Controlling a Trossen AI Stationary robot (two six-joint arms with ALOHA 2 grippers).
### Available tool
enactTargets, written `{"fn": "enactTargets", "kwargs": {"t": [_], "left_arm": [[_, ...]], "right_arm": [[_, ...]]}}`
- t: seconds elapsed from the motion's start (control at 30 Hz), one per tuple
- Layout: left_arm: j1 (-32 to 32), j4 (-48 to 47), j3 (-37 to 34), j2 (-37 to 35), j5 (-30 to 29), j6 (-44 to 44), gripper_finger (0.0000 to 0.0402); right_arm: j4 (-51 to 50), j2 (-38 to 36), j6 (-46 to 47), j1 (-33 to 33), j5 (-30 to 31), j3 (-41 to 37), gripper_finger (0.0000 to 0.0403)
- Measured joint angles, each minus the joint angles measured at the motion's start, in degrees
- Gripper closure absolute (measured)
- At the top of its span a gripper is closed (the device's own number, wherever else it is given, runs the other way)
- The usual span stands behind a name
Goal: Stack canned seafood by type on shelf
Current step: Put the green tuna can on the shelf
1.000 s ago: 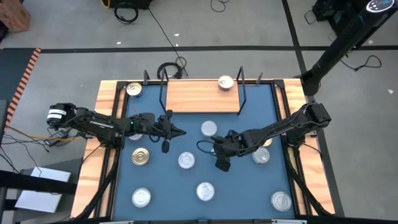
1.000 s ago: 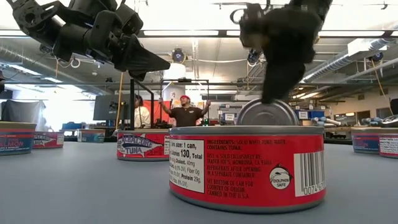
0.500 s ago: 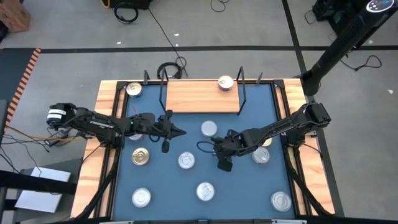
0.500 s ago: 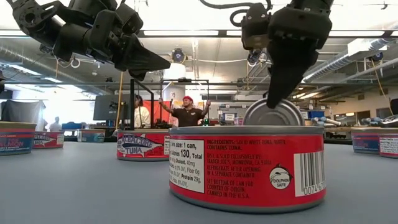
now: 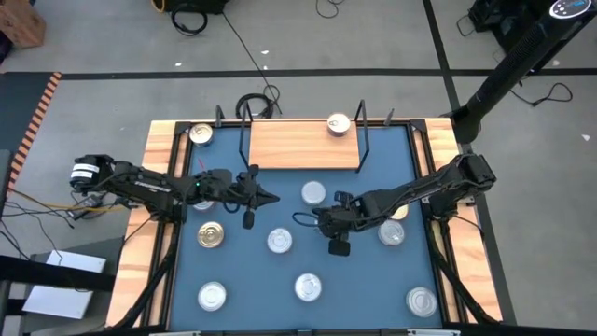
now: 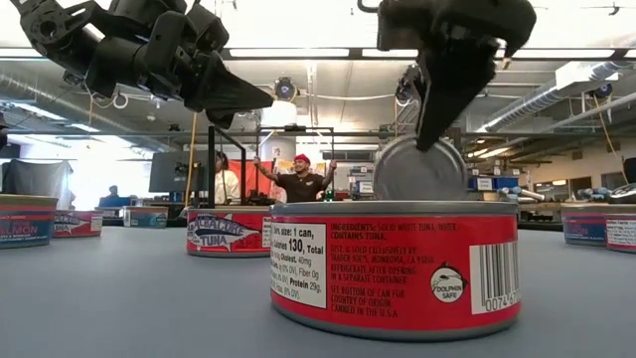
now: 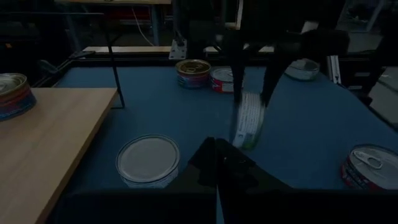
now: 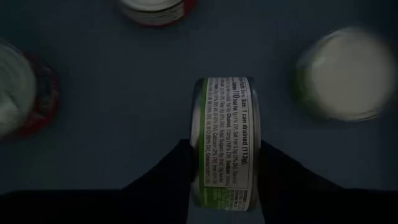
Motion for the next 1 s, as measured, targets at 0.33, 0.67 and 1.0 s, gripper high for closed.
{"fn": "enactTargets", "kwargs": {"t": [0.33, 0.67, 1.0], "left_arm": [[-0.1, 1.8, 0.0, 0.0, 0.5, -1.7, 0.0401], [-0.1, 2.4, 0.0, 0.0, 0.7, -1.7, 0.0401], [-0.1, 2.4, 0.0, 0.0, 0.7, -1.6, 0.0401]], "right_arm": [[-5.1, -0.1, -22.7, -6.6, 16.2, 9.1, 0.0264], [13.4, 3.3, -51.5, -20.5, 19.4, 9.1, 0.0264], [26.0, 12.8, -68.6, -30.8, 17.1, 9.1, 0.0264]]}}
